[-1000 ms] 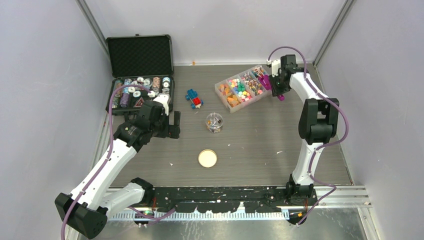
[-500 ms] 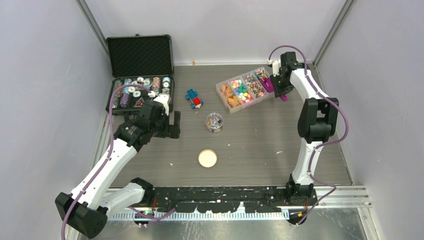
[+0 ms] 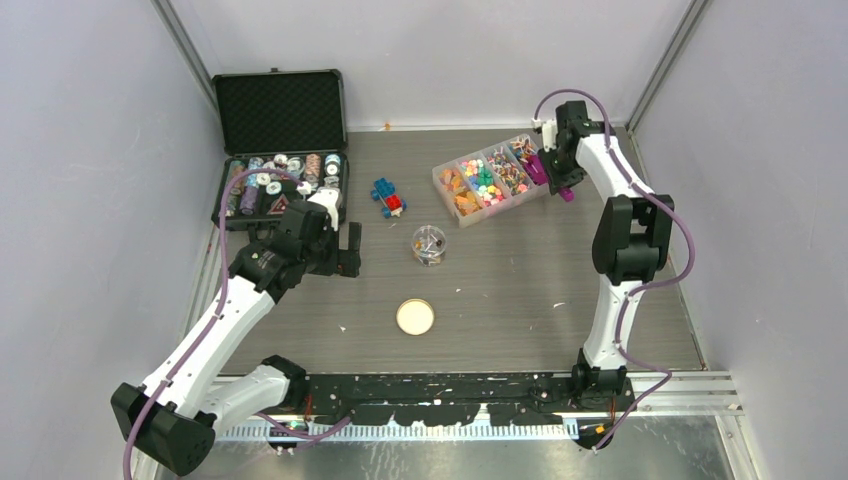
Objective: Pack the candies
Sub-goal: Scoop the fake candies from the storage box.
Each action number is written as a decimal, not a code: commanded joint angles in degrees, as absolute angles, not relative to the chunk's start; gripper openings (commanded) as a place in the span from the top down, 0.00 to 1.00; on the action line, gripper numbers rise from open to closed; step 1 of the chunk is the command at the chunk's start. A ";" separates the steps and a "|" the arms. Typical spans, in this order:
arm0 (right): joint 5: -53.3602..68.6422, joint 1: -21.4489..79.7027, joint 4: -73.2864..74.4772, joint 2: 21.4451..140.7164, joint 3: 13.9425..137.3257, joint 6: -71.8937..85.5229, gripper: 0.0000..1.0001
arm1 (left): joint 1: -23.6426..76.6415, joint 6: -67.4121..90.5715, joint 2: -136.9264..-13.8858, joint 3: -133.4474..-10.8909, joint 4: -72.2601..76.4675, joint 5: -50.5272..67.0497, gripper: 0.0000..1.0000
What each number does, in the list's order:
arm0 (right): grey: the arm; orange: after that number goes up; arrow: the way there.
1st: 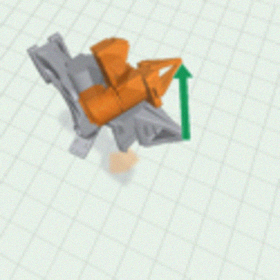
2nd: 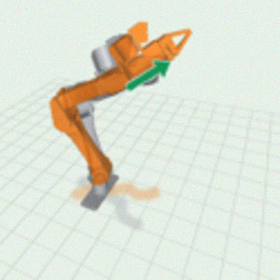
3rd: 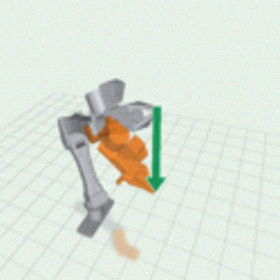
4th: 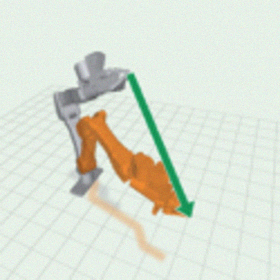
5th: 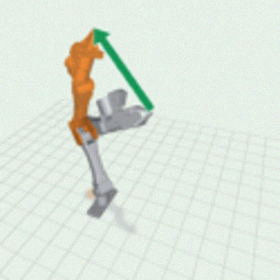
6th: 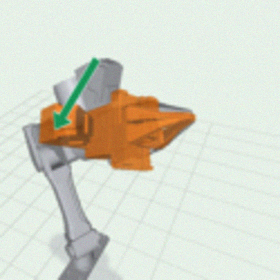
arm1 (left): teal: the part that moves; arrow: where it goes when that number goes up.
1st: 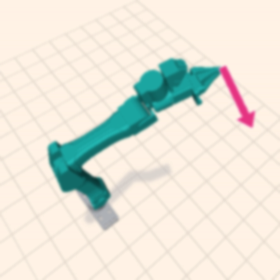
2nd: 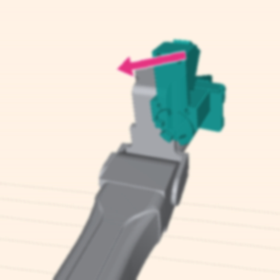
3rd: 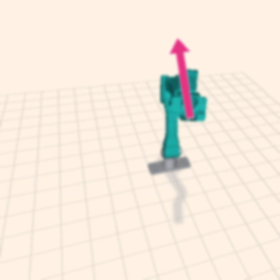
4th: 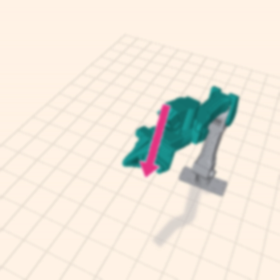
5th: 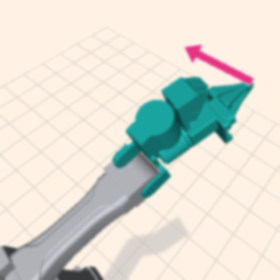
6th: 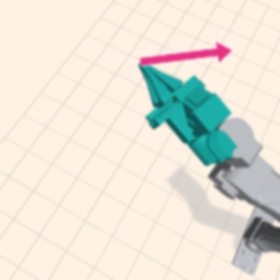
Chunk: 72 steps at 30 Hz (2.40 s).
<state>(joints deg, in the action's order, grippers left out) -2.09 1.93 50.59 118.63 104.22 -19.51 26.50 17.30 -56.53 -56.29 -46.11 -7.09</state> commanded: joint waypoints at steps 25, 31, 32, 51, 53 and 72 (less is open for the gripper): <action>-18.47 7.99 58.78 113.24 106.32 -20.33 1.00 | 26.63 16.44 -54.08 -56.40 -44.63 -6.77 0.00; -19.66 8.17 59.59 112.58 106.56 -20.59 0.99 | 26.56 16.44 -54.22 -56.33 -44.65 -6.77 0.00; -19.68 8.23 59.75 112.38 106.57 -20.67 0.99 | 26.62 16.44 -54.24 -56.39 -44.63 -6.77 0.00; -19.16 8.10 63.32 116.41 110.92 -21.10 1.00 | 26.62 16.44 -54.42 -56.35 -44.64 -6.68 0.00; -19.09 8.17 63.54 117.25 111.93 -21.07 1.00 | 26.56 16.43 -54.45 -56.38 -44.64 -6.81 0.00; -17.24 8.24 66.65 122.91 118.21 -20.58 0.99 | 26.55 16.41 -54.87 -56.49 -44.60 -6.94 0.00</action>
